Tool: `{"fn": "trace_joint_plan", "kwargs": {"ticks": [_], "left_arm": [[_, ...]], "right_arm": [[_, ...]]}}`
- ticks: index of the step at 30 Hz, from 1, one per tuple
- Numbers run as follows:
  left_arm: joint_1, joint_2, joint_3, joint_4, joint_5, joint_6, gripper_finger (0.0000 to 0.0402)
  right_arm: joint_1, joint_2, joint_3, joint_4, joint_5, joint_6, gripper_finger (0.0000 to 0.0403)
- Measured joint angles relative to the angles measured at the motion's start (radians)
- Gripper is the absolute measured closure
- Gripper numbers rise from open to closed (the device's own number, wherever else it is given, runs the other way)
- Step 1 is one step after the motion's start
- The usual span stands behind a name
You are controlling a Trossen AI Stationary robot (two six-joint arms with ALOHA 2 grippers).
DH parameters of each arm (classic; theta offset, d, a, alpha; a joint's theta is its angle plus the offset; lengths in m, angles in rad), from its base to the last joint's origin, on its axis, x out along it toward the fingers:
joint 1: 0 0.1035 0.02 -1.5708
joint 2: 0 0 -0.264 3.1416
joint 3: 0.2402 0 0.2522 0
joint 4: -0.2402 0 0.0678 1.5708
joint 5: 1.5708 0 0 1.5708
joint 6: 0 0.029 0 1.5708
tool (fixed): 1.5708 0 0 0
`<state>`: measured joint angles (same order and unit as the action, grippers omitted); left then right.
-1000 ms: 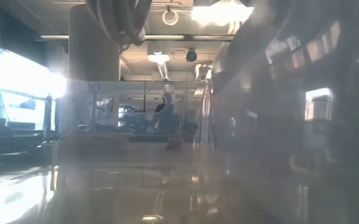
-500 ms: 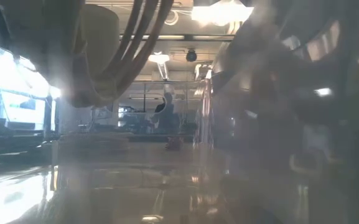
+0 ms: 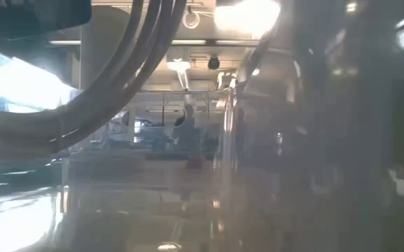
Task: Pick & Place USB Port
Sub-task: Put the bottom right pink HDMI cable into the transparent bin
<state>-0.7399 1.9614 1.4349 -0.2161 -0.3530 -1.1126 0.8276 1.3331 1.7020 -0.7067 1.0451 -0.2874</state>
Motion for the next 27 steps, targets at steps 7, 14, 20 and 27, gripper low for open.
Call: {"fn": "trace_joint_plan", "kwargs": {"ticks": [7,14,20,27], "left_arm": [[0.008,0.000,0.000,-0.067,0.085,-0.069,0.0374],[0.008,0.006,0.000,-0.116,0.158,-0.129,0.0374],[0.024,0.034,0.001,-0.089,0.216,-0.129,0.0374],[0.069,0.117,0.001,0.031,0.314,-0.097,0.0376]], "right_arm": [[0.000,0.000,0.000,0.000,0.000,0.000,0.0226],[0.000,0.000,0.000,0.000,-0.001,0.003,0.0226],[0.000,0.000,0.000,-0.001,-0.005,0.015,0.0226],[0.000,0.001,0.000,-0.021,-0.013,0.052,0.0226]]}}
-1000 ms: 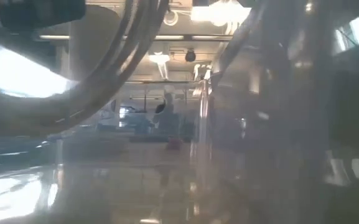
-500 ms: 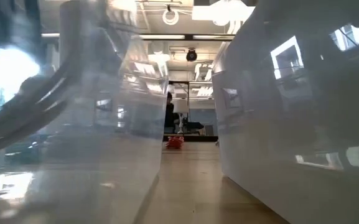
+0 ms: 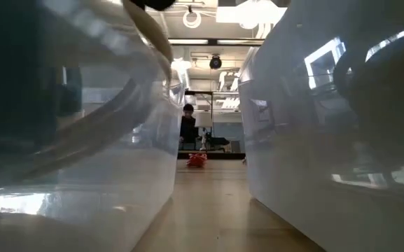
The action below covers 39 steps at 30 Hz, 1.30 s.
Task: Pick & Place USB Port
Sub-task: Put the bottom right pink HDMI cable into the transparent bin
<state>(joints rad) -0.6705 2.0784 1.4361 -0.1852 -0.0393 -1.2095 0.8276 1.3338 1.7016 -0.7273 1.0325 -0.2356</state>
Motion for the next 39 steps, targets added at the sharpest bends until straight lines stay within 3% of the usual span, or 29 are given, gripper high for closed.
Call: {"fn": "trace_joint_plan", "kwargs": {"ticks": [5,12,18,20,26,39], "left_arm": [[0.011,0.008,0.000,-0.002,0.013,-0.022,0.0371],[0.010,-0.003,-0.002,0.029,0.033,-0.074,0.0290],[0.010,-0.003,-0.002,0.068,0.034,-0.081,0.0249],[0.010,-0.003,-0.002,0.068,0.038,-0.091,0.0245],[0.010,-0.010,-0.002,0.034,0.180,-0.213,0.0242],[0.010,-0.010,-0.002,-0.045,0.191,-0.242,0.0241]], "right_arm": [[0.010,0.000,0.000,-0.002,-0.025,0.004,0.0226],[0.032,0.000,0.000,-0.003,-0.039,0.019,0.0226],[0.052,0.000,0.000,-0.016,-0.038,0.042,0.0227],[0.059,0.000,0.000,-0.025,-0.038,0.054,0.0226],[0.076,0.000,0.000,-0.045,-0.038,0.079,0.0226],[0.092,0.000,-0.001,-0.116,-0.041,0.142,0.0229]]}}
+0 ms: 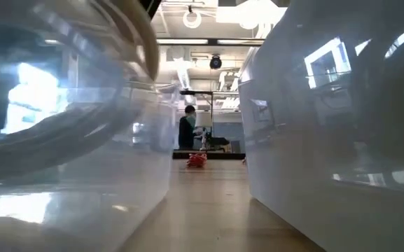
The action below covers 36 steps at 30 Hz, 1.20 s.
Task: Pick & Place USB Port
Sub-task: Put the bottom right pink HDMI cable into the transparent bin, then put the red USB cable into the gray bin
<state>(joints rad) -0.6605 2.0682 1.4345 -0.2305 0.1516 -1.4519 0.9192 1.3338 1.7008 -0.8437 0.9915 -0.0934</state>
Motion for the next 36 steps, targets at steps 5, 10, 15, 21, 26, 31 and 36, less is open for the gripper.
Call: {"fn": "trace_joint_plan", "kwargs": {"ticks": [5,10,15,21,26,31,36], "left_arm": [[0.000,0.000,0.000,-0.037,0.041,-0.022,0.0241],[0.000,-0.016,0.000,-0.074,0.033,-0.035,0.0241],[0.000,-0.037,0.000,-0.109,0.022,-0.034,0.0241],[0.000,-0.068,0.000,-0.149,0.015,-0.031,0.0241],[0.000,-0.095,0.001,-0.177,0.007,-0.031,0.0241],[0.000,-0.097,0.013,-0.198,0.011,-0.028,0.0241],[0.002,-0.096,0.090,-0.255,-0.004,0.039,0.0241]], "right_arm": [[0.000,0.000,0.000,-0.005,0.000,0.000,0.0237],[0.000,0.000,0.000,-0.012,-0.013,-0.001,0.0244],[0.000,0.000,0.000,-0.013,-0.044,-0.009,0.0244],[0.000,0.000,0.000,-0.013,-0.045,-0.011,0.0244],[0.000,0.000,0.000,-0.023,-0.045,-0.011,0.0244],[0.000,0.000,0.000,-0.045,-0.045,-0.004,0.0244],[0.000,0.000,0.000,-0.059,-0.045,-0.001,0.0244]]}}
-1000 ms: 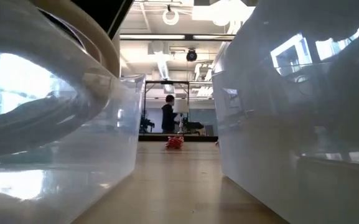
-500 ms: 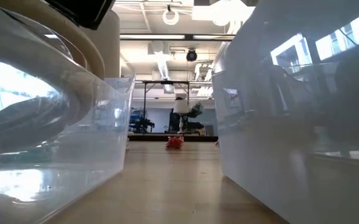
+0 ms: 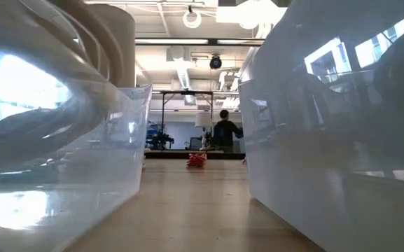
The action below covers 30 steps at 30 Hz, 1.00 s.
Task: Pick & Place USB Port
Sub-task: Put the red USB cable into the gray bin
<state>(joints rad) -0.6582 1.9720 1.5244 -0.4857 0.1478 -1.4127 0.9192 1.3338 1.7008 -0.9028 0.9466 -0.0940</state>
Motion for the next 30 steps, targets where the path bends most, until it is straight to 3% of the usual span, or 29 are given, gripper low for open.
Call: {"fn": "trace_joint_plan", "kwargs": {"ticks": [5,8,16,22,26,30], "left_arm": [[0.012,-0.021,0.174,-0.209,-0.029,0.037,0.0241],[0.012,-0.017,0.339,-0.438,-0.097,0.072,0.0241],[-0.020,-0.019,0.674,-0.793,-0.512,0.145,0.0241],[-0.023,-0.018,0.770,-0.983,-0.814,0.232,0.0241],[0.003,-0.017,0.770,-1.089,-0.857,0.316,0.0241],[0.057,-0.015,0.745,-1.088,-0.878,0.478,0.0241]], "right_arm": [[0.000,0.000,0.000,-0.001,0.000,0.000,0.0244],[0.000,0.000,0.000,-0.016,-0.010,0.006,0.0245],[0.035,0.000,0.000,-0.094,-0.031,0.043,0.0244],[0.039,0.000,0.000,-0.111,0.019,0.064,0.0245],[0.036,0.000,0.000,-0.111,0.069,0.087,0.0245],[0.023,0.000,0.000,-0.111,0.094,0.109,0.0245]]}}
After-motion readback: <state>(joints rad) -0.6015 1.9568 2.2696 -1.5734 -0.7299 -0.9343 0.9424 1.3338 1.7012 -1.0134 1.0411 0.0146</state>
